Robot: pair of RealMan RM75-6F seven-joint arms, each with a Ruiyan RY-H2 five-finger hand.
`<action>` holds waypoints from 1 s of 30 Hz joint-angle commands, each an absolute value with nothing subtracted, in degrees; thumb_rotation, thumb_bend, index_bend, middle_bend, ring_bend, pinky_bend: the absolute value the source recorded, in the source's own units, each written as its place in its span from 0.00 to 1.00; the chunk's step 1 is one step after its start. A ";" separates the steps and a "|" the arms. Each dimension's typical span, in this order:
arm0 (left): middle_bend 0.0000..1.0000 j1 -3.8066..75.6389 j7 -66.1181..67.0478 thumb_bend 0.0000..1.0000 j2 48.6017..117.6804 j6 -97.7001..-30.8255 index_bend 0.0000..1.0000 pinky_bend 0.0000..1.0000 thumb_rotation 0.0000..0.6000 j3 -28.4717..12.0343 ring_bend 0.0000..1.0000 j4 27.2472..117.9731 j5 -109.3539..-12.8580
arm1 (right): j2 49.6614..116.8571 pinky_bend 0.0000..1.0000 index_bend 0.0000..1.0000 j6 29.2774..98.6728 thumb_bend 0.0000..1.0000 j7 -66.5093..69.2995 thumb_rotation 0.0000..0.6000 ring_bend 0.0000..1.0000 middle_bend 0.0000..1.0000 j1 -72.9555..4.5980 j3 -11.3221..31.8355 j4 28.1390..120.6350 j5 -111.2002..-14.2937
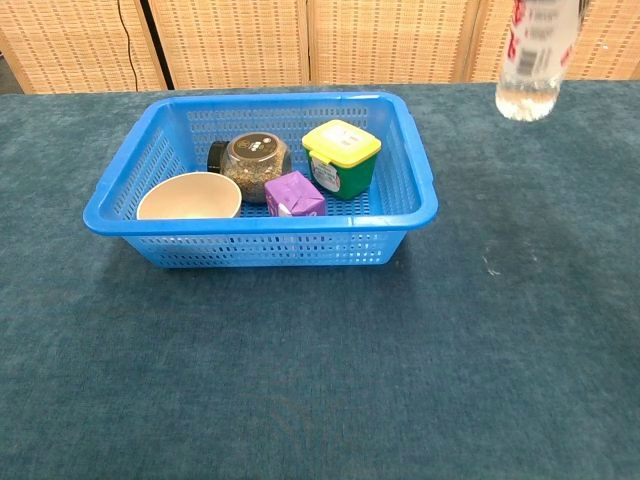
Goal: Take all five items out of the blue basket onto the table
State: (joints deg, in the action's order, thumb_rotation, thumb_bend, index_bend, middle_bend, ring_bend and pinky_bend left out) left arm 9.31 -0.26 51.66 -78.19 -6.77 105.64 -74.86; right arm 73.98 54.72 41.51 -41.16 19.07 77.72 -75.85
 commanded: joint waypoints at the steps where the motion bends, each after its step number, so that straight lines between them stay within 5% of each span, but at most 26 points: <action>1: 0.00 9.50 0.11 0.00 51.88 -77.93 0.00 0.00 1.00 -6.77 0.00 105.51 -74.55 | 77.32 0.46 0.43 53.56 0.15 43.19 1.00 0.31 0.46 -40.95 16.37 73.14 -77.60; 3: 0.00 9.58 0.27 0.00 51.99 -77.85 0.00 0.00 1.00 -6.80 0.00 105.50 -74.44 | 78.71 0.18 0.16 53.63 0.03 43.50 1.00 0.08 0.17 -41.13 15.34 71.20 -78.85; 5: 0.00 9.67 0.37 0.00 52.10 -77.69 0.00 0.00 1.00 -6.77 0.00 105.41 -74.40 | 79.59 0.00 0.00 53.75 0.00 42.66 1.00 0.00 0.00 -41.75 12.09 68.17 -83.74; 14: 0.00 12.07 -3.67 0.00 52.39 -73.50 0.00 0.00 1.00 -6.79 0.00 103.07 -76.36 | 75.64 0.00 0.00 58.19 0.00 44.45 1.00 0.00 0.00 -40.51 10.15 70.93 -87.89; 22: 0.00 18.22 -9.62 0.00 51.47 -66.77 0.00 0.00 1.00 -7.49 0.00 100.96 -83.36 | 65.59 0.00 0.00 68.52 0.00 34.18 1.00 0.00 0.00 -32.63 8.14 83.50 -89.28; 30: 0.00 23.47 -10.39 0.00 51.12 -63.40 0.00 0.00 1.00 -8.30 0.00 102.05 -88.95 | 59.99 0.00 0.00 77.57 0.00 28.95 1.00 0.00 0.00 -24.76 5.23 85.22 -90.54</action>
